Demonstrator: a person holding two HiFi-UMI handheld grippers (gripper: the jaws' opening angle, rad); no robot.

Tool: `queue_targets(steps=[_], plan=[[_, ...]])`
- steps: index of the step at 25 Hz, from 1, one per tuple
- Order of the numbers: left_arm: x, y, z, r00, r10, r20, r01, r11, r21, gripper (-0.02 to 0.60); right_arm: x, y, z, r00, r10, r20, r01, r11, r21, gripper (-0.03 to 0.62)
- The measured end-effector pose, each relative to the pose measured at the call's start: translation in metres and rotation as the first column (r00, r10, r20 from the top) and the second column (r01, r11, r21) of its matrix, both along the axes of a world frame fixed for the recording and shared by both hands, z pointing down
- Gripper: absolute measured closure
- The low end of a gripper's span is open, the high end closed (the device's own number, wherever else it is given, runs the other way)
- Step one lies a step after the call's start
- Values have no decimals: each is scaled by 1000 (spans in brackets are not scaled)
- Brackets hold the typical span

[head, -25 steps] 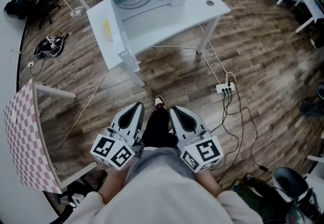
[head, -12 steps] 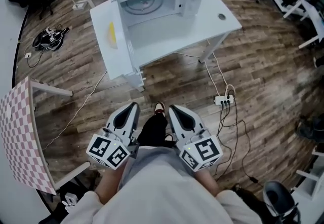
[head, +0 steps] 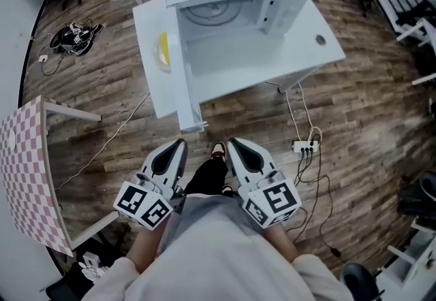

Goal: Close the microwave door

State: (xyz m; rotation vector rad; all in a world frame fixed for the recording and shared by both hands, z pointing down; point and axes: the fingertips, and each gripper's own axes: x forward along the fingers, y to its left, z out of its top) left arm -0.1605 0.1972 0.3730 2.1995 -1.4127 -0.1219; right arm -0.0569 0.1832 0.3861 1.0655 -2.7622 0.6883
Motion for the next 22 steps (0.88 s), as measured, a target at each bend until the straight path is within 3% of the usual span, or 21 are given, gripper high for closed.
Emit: queue_targets(steps=[9, 22], plan=[[-45, -37, 3, 998, -39, 51, 38, 999, 10, 568, -25, -49, -10, 999, -16, -37, 18, 999, 34, 571], [-44, -44, 25, 999, 30, 41, -30, 1000, -4, 568, -41, -67, -13, 1000, -13, -22, 13, 999, 41, 571]])
